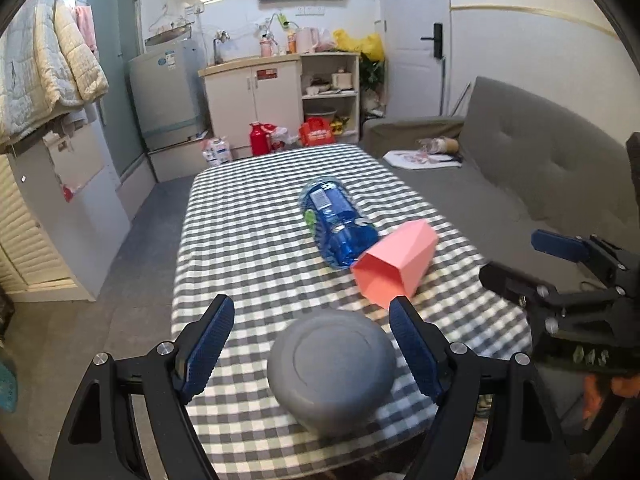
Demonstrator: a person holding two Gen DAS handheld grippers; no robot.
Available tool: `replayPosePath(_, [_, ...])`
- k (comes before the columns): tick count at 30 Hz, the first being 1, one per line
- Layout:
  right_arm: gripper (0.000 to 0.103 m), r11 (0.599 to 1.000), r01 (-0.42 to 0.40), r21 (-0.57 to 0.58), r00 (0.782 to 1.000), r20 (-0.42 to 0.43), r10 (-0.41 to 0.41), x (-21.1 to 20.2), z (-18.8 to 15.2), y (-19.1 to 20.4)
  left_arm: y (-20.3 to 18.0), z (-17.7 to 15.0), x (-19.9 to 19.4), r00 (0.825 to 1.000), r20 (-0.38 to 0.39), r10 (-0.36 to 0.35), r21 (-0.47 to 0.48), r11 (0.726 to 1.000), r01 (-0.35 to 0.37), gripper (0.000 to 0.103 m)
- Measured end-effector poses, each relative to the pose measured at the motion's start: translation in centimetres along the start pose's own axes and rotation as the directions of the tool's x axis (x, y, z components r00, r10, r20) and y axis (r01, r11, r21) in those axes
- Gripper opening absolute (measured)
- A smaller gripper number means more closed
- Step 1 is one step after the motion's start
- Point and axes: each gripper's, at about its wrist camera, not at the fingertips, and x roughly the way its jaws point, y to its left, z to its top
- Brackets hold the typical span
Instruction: Flip cup upside down
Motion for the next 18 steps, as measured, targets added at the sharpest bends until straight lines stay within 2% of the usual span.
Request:
replayPosePath(4, [0.091,1.000,0.004,0.009,1.000,0.015,-0.004,-1.0,0.2,-0.3,0.5,-1.4,-0.6,0.999,-0.022,-0.046,-0.032,0.998,0.045,0.084])
replayPosePath(8, [0.091,1.000,-0.026,0.000,0.999,0.021,0.026,-1.4,0.1,0.2,0.4,-3.4,-0.6,0.994,-0.052,-0.094,-0.043,0.995,0.092,0.084])
replayPosePath(12, [0.091,0.998,-0.063,-0.018,0.998,0.017,0.064,-1.2,-0.3,1.0,0.6,-4.7,1.0,0.989,-0.120,-0.088,-0.063,0.995,0.081,0.084])
replayPosePath(18, [0.091,0.996,-0.091,-0.023,0.996,-0.018,0.091,0.3,-1.1,2.1,0.8,-5.3,3.7,0.972,-0.200,-0.125,-0.103,0.989,0.106,0.081])
